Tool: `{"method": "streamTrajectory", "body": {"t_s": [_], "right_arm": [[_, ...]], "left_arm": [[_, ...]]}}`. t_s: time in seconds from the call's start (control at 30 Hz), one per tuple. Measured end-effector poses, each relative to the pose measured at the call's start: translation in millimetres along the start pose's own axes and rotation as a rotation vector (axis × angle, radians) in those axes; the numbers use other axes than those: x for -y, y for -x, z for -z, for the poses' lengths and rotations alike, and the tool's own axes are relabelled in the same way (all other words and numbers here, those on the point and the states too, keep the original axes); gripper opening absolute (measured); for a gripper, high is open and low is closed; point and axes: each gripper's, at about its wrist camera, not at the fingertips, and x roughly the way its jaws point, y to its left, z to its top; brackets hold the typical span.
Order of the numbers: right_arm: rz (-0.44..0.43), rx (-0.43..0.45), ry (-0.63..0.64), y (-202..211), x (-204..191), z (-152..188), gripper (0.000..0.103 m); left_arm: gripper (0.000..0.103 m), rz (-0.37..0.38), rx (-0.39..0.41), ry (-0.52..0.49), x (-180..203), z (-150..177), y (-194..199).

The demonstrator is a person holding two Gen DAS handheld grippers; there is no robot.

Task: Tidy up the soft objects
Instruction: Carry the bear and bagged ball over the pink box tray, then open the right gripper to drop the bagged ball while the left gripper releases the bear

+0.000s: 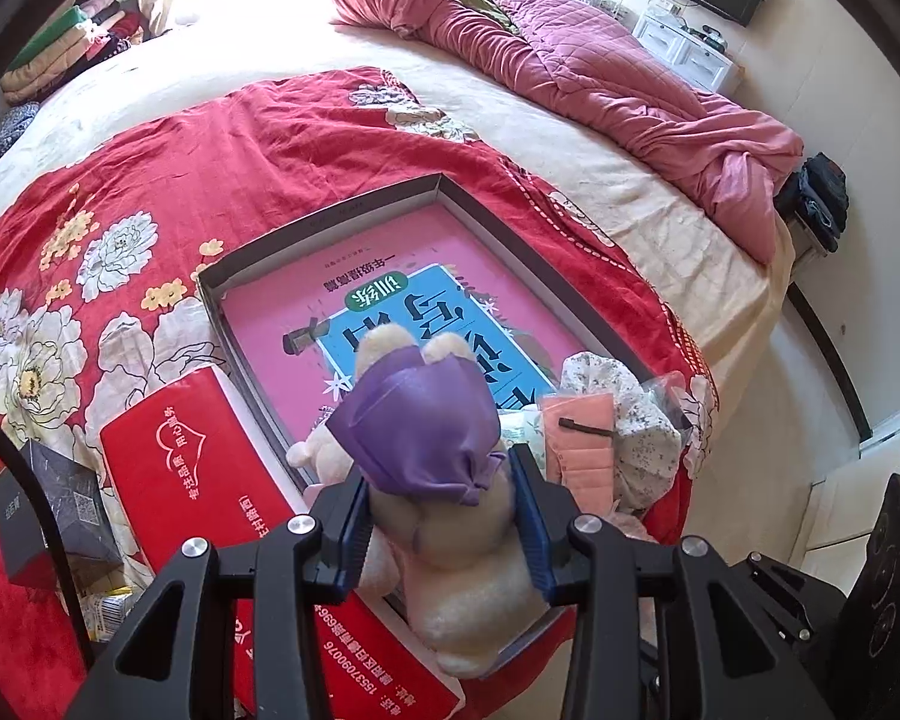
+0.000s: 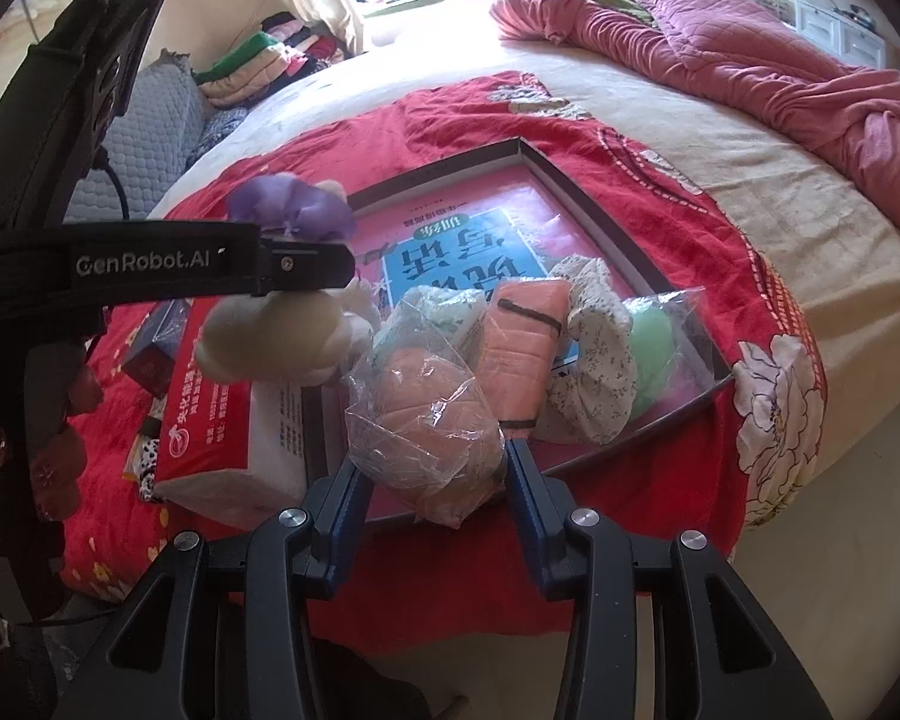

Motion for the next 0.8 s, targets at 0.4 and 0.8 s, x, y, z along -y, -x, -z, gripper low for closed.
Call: {"method": "streamTrajectory", "body": {"t_s": [0.4,0.8], "right_arm": [[0.061,0.018,-0.016,-20.5,8.3,-6.0,0.045],[0.120,0.043,-0.062,-37.0,25.1,-17.0,0.045]], "left_arm": [[0.043,0.007,-0.036,0.033,-14.3,-5.9,-23.9],[0.043,0.016,-0.065,0.042,-20.2,-11.5,-41.5]]}}
